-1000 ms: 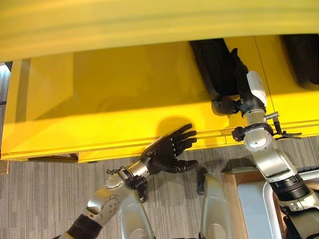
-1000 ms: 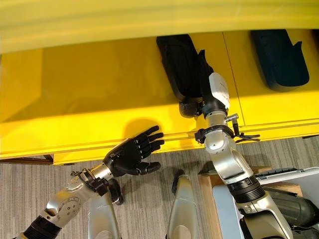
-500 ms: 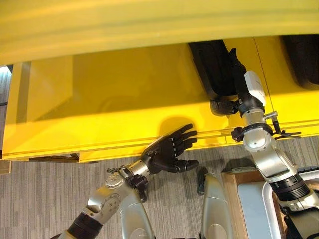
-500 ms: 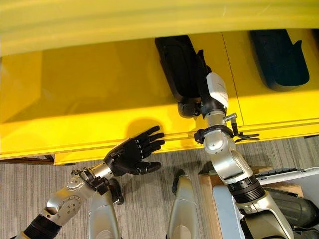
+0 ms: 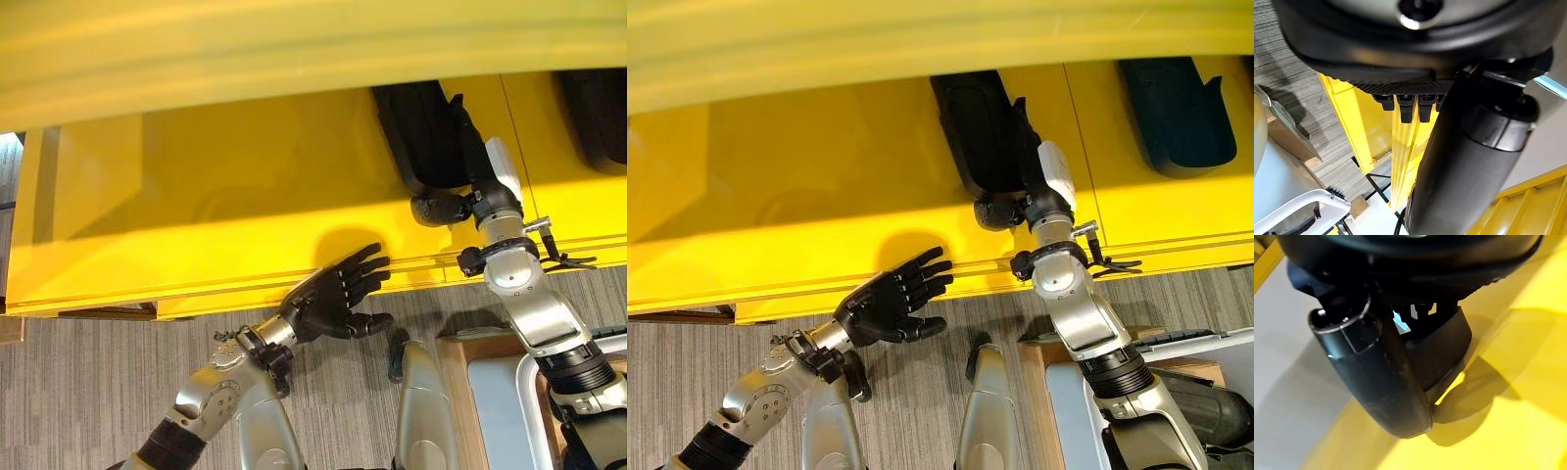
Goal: Move parts from the plastic box to the shelf.
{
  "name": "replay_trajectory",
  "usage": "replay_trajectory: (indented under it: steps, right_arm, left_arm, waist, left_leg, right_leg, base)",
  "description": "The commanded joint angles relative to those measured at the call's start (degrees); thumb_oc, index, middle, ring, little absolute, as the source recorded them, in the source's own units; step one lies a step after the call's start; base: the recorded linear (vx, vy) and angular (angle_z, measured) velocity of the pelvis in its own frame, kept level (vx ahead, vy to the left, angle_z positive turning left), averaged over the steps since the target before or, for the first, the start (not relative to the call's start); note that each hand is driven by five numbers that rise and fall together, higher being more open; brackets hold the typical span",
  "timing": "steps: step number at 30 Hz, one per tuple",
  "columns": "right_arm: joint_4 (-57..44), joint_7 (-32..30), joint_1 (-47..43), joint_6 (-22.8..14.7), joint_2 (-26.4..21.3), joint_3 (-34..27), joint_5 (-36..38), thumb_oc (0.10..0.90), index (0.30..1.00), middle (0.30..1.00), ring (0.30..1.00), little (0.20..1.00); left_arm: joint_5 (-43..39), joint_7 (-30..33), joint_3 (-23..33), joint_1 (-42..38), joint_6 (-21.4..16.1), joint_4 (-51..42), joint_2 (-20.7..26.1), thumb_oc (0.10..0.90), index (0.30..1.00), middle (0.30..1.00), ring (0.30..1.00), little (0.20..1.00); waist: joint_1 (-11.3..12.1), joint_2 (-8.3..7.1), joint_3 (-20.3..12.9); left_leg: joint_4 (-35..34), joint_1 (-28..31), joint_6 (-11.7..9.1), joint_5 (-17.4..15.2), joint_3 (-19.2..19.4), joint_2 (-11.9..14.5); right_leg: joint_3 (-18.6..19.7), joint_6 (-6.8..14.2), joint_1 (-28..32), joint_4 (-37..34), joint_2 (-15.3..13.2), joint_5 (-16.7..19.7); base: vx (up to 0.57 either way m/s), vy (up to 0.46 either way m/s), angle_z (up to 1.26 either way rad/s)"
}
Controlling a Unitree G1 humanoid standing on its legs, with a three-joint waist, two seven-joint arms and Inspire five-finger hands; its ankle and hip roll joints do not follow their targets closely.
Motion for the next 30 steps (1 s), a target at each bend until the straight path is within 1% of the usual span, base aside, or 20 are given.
replay_trajectory:
  steps: [1,2,4,7,9,13,17,21,22,23,26,27,30]
  right_arm:
    - [0.32,10.25,3.64,-0.73,4.93,6.27,17.21,0.9,1.0,1.0,1.0,1.0]
    - [0.39,10.3,3.74,-0.87,5.13,6.43,17.6,0.9,1.0,1.0,1.0,1.0]
    - [0.92,11.16,3.83,-1.29,5.98,7.08,20.75,0.9,1.0,1.0,1.0,1.0]
    - [1.25,10.88,4.12,-1.99,6.52,7.66,21.02,0.9,1.0,1.0,1.0,1.0]
    - [0.97,10.6,4.01,-1.6,6.76,8.09,21.19,0.9,1.0,1.0,1.0,1.0]
    - [1.05,9.68,4.05,-1.59,7.13,8.49,19.67,0.9,1.0,1.0,1.0,1.0]
    - [1.76,5.13,3.6,-1.98,7.27,8.45,16.96,0.9,1.0,1.0,1.0,1.0]
    - [2.14,3.47,3.47,-1.59,6.96,7.56,14.72,0.9,1.0,1.0,1.0,1.0]
    - [2.26,3.63,3.39,-1.34,6.82,7.21,14.46,0.9,1.0,1.0,1.0,1.0]
    - [2.29,2.99,3.55,-0.36,6.67,6.75,11.75,0.9,1.0,1.0,1.0,1.0]
    - [2.31,2.41,3.56,0.19,6.01,6.37,10.4,0.9,1.0,1.0,1.0,1.0]
    - [2.7,1.95,3.53,1.1,5.23,5.71,8.75,0.9,1.0,1.0,1.0,1.0]
    - [3.14,0.09,3.99,1.69,4.3,4.63,9.15,0.9,1.0,1.0,1.0,1.0]
  left_arm:
    - [-4.12,-2.91,2.35,-2.08,-3.44,-4.26,-0.95,0.9,1.0,1.0,1.0,1.0]
    - [-3.98,-2.89,2.26,-2.13,-3.42,-4.18,-1.0,0.9,1.0,1.0,1.0,1.0]
    - [-3.53,-3.05,1.76,-2.21,-3.51,-3.85,-1.03,0.9,1.0,1.0,1.0,1.0]
    - [-3.79,-3.3,1.4,-2.01,-3.64,-3.88,-0.96,0.9,1.0,1.0,1.0,1.0]
    - [-4.26,-3.35,1.14,-2.0,-3.63,-3.99,-0.96,0.9,1.0,1.0,1.0,1.0]
    - [-4.23,-3.12,0.79,-2.16,-4.11,-3.68,-0.89,0.9,1.0,1.0,1.0,1.0]
    - [-4.27,-2.44,0.35,-2.63,-4.64,-3.54,-1.02,0.9,1.0,1.0,1.0,1.0]
    - [-4.37,-1.67,0.26,-2.88,-4.7,-3.59,-1.08,0.9,1.0,1.0,1.0,1.0]
    - [-4.32,-1.54,0.33,-3.0,-4.52,-3.65,-1.18,0.9,1.0,1.0,1.0,1.0]
    - [-4.06,-1.51,0.31,-3.0,-4.6,-3.7,-1.29,0.9,1.0,1.0,1.0,1.0]
    - [-4.15,-1.35,0.34,-3.04,-4.7,-3.89,-1.19,0.9,1.0,1.0,1.0,1.0]
    - [-4.24,-1.15,0.6,-3.0,-4.74,-3.88,-1.03,0.9,1.0,1.0,1.0,1.0]
    - [-4.07,-1.22,0.97,-2.88,-4.67,-3.86,-0.85,0.9,1.0,1.0,1.0,1.0]
  waist:
    - [1.37,-0.21,-1.15]
    - [1.4,-0.24,-1.14]
    - [1.58,-0.25,-1.13]
    - [1.7,-0.23,-1.12]
    - [1.76,-0.15,-1.18]
    - [1.71,-0.1,-1.2]
    - [1.61,-0.02,-1.17]
    - [1.38,-0.02,-1.08]
    - [1.32,-0.03,-1.03]
    - [1.26,-0.08,-0.97]
    - [1.18,-0.07,-0.9]
    - [1.13,-0.11,-0.86]
    - [1.02,-0.23,-0.77]
  left_leg:
    - [-4.42,2.88,2.62,-1.96,2.82,-2.29]
    - [-4.4,2.85,2.62,-1.95,2.82,-2.29]
    - [-4.46,2.85,2.64,-1.88,2.7,-2.33]
    - [-4.63,2.97,2.61,-1.65,2.6,-2.35]
    - [-4.87,3.04,2.56,-1.43,2.5,-2.37]
    - [-5.01,3.03,2.65,-1.31,2.44,-2.38]
    - [-5.05,3.01,2.72,-1.24,2.48,-2.45]
    - [-4.96,2.9,2.75,-1.22,2.4,-2.44]
    - [-5.04,2.97,2.78,-1.2,2.44,-2.45]
    - [-5.22,2.89,2.65,-0.95,2.34,-2.4]
    - [-5.23,2.75,2.68,-0.88,2.28,-2.4]
    - [-5.25,2.74,2.72,-0.88,2.28,-2.39]
    - [-5.18,2.86,2.85,-0.98,2.43,-2.36]
  right_leg:
    - [-2.89,-0.32,3.52,7.73,-0.53,-9.45]
    - [-2.92,-0.34,3.52,7.73,-0.52,-9.43]
    - [-3.06,-0.47,3.55,7.75,-0.53,-9.43]
    - [-3.27,-0.52,3.82,7.61,-0.53,-9.34]
    - [-3.3,-0.51,3.89,7.52,-0.49,-9.27]
    - [-3.25,-0.57,3.83,7.52,-0.35,-9.26]
    - [-3.22,-0.6,3.92,7.31,-0.31,-9.16]
    - [-3.02,-0.56,3.83,7.38,-0.15,-9.16]
    - [-3.0,-0.56,3.88,7.32,-0.1,-9.14]
    - [-2.97,-0.55,3.82,7.38,-0.03,-9.17]
    - [-2.84,-0.61,3.66,7.46,0.04,-9.16]
    - [-2.84,-0.61,3.7,7.42,0.03,-9.15]
    - [-2.83,-0.65,3.72,7.44,0.03,-9.13]
  base:
    - [0.01,-0.033,-0.01]
    - [0.01,-0.038,0.01]
    - [0.0,0.0,0.0]
    - [0.0,0.0,0.0]
    - [0.0,0.0,0.0]
    - [0.0,0.0,0.0]
    - [0.0,0.0,0.0]
    - [0.0,0.0,0.0]
    - [0.0,0.0,0.0]
    - [0.0,0.0,0.0]
    - [0.0,0.0,0.0]
    - [0.0,0.0,0.0]
    - [0.0,0.0,0.0]
